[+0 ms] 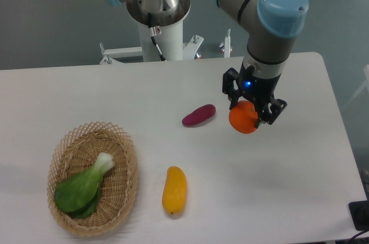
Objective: Place the orange on the table
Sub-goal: 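Hold the orange in the gripper and lift it slightly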
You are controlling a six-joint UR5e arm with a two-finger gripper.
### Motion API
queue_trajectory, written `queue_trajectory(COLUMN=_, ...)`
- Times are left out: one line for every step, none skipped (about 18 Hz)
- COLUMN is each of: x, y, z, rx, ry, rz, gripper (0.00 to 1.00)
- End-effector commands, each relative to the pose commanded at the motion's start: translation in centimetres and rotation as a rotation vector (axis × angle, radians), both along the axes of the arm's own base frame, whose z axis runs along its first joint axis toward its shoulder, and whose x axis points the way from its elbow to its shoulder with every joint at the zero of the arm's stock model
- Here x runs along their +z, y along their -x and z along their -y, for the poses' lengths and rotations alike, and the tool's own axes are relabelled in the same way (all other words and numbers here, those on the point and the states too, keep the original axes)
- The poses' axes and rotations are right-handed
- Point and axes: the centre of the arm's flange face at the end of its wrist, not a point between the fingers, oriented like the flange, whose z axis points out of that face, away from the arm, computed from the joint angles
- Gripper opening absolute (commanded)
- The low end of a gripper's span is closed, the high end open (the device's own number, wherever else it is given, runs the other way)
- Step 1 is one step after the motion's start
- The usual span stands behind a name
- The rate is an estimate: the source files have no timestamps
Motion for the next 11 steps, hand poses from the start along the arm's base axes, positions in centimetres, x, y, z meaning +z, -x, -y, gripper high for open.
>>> queue_trajectory(x=-0.3, y=0.0, z=0.0, rx=0.0, ry=0.003, rz=0.002, gripper=0.48)
queue_trajectory(x=-0.7, y=-0.1, z=0.1, rx=0.0, ry=0.007, rz=0.008, gripper=0.48)
queue_trajectory(x=-0.6, y=-0.2, z=0.1, rx=0.0, ry=0.007, rz=0.008, gripper=0.48)
queue_trajectory(x=-0.3, y=-0.3, z=0.3, rx=0.002, ry=0.002, rz=0.004, gripper=0.48)
queue_trajectory(x=0.1, y=-0.3, z=0.4, rx=0.003, ry=0.0, rz=0.0, gripper=0.48)
queue_trajectory(x=0.0, y=-0.2, z=0.6, rx=0.006, ry=0.001, rz=0.001, gripper=0.48)
queue_trajectory(x=0.1, y=-0.2, z=0.5, rx=0.006, ry=0.0, rz=0.0, gripper=0.48)
queue_trajectory(x=0.5, y=0.0, z=0.5, rx=0.008, ry=-0.006, rz=-0.007, gripper=0.48)
queue_trajectory(x=0.5, y=0.0, z=0.5, rx=0.007, ry=-0.011, rz=-0.004, gripper=0.48)
queue_trajectory(x=0.4, y=-0.1, z=0.5, rx=0.007, ry=-0.01, rz=-0.001, gripper=0.48)
queue_trajectory(x=0.3, y=-0.1, z=0.5, rx=0.007, ry=-0.009, rz=0.0, gripper=0.48)
